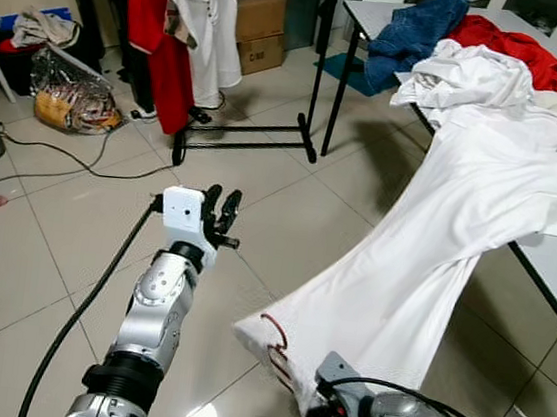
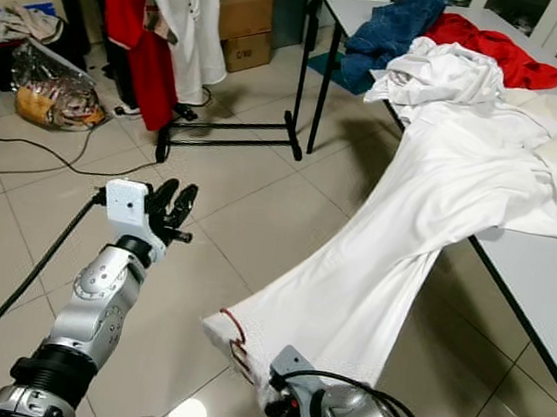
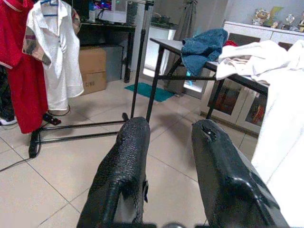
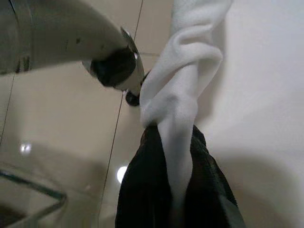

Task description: Hang hanger

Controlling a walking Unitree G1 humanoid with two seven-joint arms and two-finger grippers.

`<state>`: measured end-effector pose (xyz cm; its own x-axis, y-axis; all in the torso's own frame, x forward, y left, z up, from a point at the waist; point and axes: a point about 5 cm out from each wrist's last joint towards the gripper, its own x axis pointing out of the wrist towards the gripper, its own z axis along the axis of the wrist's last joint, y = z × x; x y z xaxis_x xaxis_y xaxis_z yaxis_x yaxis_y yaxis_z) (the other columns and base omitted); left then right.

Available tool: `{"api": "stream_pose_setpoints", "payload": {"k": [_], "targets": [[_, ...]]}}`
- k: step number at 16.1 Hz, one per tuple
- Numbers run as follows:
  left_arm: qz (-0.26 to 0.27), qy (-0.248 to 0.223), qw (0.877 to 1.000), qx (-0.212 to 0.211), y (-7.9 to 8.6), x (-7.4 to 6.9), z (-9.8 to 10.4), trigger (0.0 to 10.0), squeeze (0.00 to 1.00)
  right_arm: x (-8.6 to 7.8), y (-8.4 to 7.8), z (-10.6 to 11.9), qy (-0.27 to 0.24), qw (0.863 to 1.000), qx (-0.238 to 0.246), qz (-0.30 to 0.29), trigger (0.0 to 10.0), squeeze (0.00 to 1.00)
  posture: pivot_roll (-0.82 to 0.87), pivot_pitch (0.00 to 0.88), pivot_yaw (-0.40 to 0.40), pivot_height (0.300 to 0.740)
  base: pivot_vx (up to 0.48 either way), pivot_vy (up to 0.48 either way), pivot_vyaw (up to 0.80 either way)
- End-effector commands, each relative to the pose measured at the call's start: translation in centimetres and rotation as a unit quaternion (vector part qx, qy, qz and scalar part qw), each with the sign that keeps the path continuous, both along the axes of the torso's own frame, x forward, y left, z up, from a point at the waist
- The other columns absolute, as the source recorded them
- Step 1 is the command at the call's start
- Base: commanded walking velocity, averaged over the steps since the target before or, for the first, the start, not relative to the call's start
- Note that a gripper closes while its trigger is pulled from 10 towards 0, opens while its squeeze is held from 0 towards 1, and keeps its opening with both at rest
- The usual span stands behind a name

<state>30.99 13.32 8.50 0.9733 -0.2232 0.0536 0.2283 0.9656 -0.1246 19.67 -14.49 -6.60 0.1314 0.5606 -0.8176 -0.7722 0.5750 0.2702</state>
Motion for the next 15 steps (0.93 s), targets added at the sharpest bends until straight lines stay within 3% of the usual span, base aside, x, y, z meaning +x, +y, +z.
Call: {"api": "stream_pose_setpoints", "payload": {"k": [1, 4, 6, 7, 8, 10, 11, 12, 15], "targets": [[-0.006, -0.003, 1.000, 0.006, -0.2, 0.1, 0.1, 10.0, 0.00, 0.2, -0.2, 0.2, 0.006, 1.000, -0.006, 0.014, 10.0, 0.00, 0.12, 0.000, 0.033, 0.740, 0.000, 0.000, 0.00], [-0.013, -0.006, 1.000, 0.008, -0.3, 0.0, 0.0, 10.0, 0.00, 0.3, -0.4, 0.3, 0.001, 1.000, -0.003, 0.009, 10.0, 0.00, 0.12, 0.001, 0.032, 0.740, 0.000, 0.000, 0.00], [-0.031, -0.003, 0.999, 0.015, -0.4, -0.2, -0.2, 10.0, 0.00, 1.6, 0.3, 1.1, -0.060, 0.998, 0.026, -0.010, 10.0, 0.00, 0.12, 0.001, 0.032, 0.740, 0.000, 0.000, 0.00], [-0.050, 0.007, 0.998, 0.029, -0.7, -0.5, -0.9, 10.0, 0.00, 3.5, 1.3, 2.7, -0.135, 0.986, 0.085, -0.055, 10.0, 0.00, 0.12, 0.001, 0.032, 0.740, 0.000, 0.000, 0.00], [-0.056, 0.010, 0.998, 0.037, -0.7, -0.7, -1.2, 10.0, 0.00, 4.6, 1.9, 3.9, -0.161, 0.973, 0.139, -0.087, 10.0, 0.00, 0.12, 0.001, 0.032, 0.740, 0.000, 0.000, 0.00], [-0.058, 0.011, 0.997, 0.045, -0.8, -0.9, -1.4, 10.0, 0.00, 5.0, 2.6, 5.1, -0.147, 0.959, 0.224, -0.096, 10.0, 0.00, 0.12, 0.003, 0.034, 0.740, 0.000, 0.000, 0.00], [-0.059, 0.010, 0.997, 0.047, -0.9, -0.9, -1.5, 10.0, 0.00, 4.2, 2.7, 5.0, -0.117, 0.958, 0.251, -0.069, 10.0, 0.00, 0.12, 0.003, 0.034, 0.740, 0.000, 0.000, 0.00], [-0.060, 0.009, 0.997, 0.047, -0.9, -1.0, -1.5, 10.0, 0.00, 2.2, 2.6, 4.2, -0.052, 0.963, 0.266, -0.010, 10.0, 0.00, 0.12, 0.003, 0.033, 0.740, 0.000, 0.000, 0.00], [-0.058, 0.007, 0.997, 0.049, -0.7, -0.8, -1.4, 10.0, 0.00, 0.5, 1.8, 3.5, 0.014, 0.963, 0.269, 0.020, 10.0, 0.00, 0.12, 0.003, 0.033, 0.740, 0.000, 0.000, 0.00]]}}
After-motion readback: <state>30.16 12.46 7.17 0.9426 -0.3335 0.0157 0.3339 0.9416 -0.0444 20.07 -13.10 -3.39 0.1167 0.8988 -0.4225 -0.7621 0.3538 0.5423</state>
